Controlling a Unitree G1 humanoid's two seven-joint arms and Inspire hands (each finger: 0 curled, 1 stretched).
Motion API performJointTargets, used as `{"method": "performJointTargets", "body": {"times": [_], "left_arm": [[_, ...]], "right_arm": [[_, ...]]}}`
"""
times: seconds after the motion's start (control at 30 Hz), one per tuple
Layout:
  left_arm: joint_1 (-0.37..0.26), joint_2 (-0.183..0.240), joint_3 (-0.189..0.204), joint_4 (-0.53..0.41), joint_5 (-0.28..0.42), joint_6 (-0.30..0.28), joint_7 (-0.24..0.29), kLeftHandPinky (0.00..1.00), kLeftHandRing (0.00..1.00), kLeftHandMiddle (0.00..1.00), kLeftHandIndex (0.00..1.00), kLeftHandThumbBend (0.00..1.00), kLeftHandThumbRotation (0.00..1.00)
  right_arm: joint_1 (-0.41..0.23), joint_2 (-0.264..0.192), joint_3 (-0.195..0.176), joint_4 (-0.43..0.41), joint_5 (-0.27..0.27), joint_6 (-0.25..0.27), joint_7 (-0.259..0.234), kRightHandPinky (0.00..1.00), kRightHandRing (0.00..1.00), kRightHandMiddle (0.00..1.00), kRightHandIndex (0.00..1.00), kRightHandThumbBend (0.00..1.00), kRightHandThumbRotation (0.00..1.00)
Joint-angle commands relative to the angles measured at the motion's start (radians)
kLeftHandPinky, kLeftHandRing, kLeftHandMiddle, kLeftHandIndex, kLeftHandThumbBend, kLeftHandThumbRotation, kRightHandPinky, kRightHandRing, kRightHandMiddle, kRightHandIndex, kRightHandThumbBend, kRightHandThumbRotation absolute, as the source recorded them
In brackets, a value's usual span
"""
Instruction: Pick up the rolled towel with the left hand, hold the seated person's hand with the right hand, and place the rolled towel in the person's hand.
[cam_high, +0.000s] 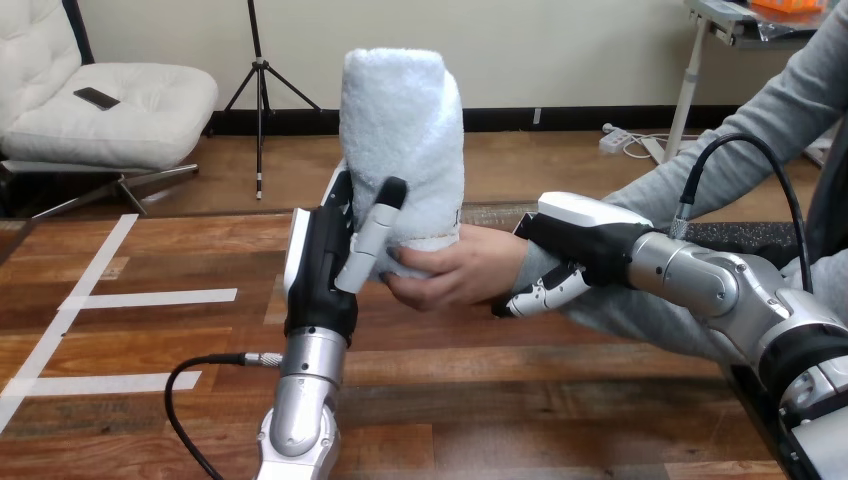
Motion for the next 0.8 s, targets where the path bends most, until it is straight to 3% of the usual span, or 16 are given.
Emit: {"method": "performJointTargets", "body": {"times": [0.0, 0.27, 0.4, 0.77], "left_arm": [[0.022, 0.009, -0.021, -0.125, -0.004, 0.01, -0.029, 0.93, 0.95, 0.95, 0.92, 1.0, 0.98], [0.089, 0.007, -0.019, -0.237, -0.007, 0.032, -0.034, 0.94, 0.96, 0.95, 0.92, 1.0, 1.0], [0.121, 0.006, -0.017, -0.283, -0.018, 0.037, -0.043, 0.94, 0.95, 0.94, 0.91, 1.0, 1.0], [0.205, 0.008, -0.018, -0.409, -0.033, 0.065, -0.061, 0.93, 0.94, 0.93, 0.9, 1.0, 1.0]], "right_arm": [[-0.119, 0.01, -0.036, -0.066, 0.039, -0.009, -0.021, 0.28, 0.31, 0.36, 0.36, 0.73, 0.5], [-0.105, 0.0, -0.027, -0.073, 0.042, 0.034, 0.0, 0.38, 0.43, 0.48, 0.5, 0.92, 0.66], [-0.094, -0.008, -0.022, -0.077, 0.04, 0.038, 0.003, 0.49, 0.56, 0.61, 0.64, 0.98, 0.77], [-0.063, -0.023, -0.028, -0.087, 0.049, 0.053, 0.019, 0.69, 0.76, 0.78, 0.81, 1.0, 0.93]]}}
